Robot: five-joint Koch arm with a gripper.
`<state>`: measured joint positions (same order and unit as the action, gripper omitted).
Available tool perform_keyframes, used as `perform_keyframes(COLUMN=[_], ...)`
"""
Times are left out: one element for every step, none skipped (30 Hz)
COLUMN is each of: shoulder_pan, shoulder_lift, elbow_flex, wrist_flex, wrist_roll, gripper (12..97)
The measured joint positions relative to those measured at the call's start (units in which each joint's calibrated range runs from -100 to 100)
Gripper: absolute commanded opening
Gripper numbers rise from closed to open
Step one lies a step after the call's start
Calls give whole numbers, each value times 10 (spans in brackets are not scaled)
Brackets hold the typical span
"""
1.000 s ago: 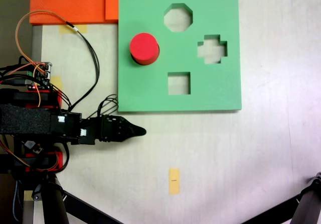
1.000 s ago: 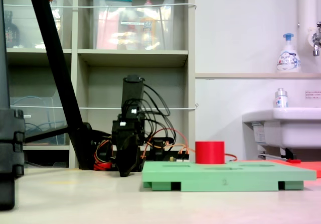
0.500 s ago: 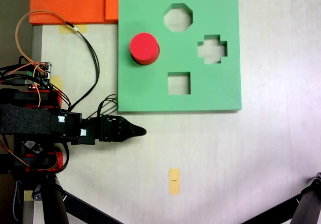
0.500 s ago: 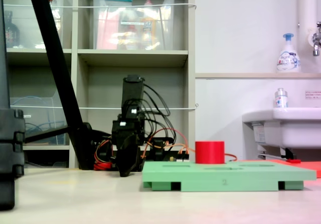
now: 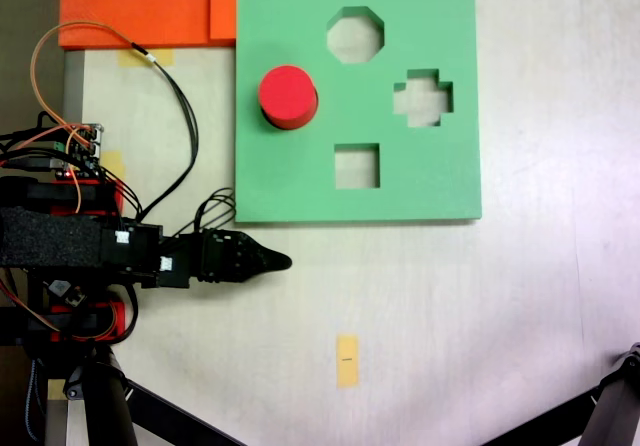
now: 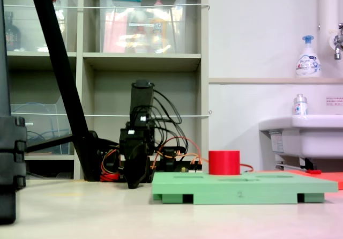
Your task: Put the cylinder block into the corresponding hole
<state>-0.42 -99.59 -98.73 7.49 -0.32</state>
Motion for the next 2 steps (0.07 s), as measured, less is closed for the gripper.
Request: perform_keyframes(shoulder_pan=[0,0], shoulder_lift=[0,0], elbow_flex=[0,0], wrist_flex=[0,0], wrist_roll=[0,0], gripper=[495,495])
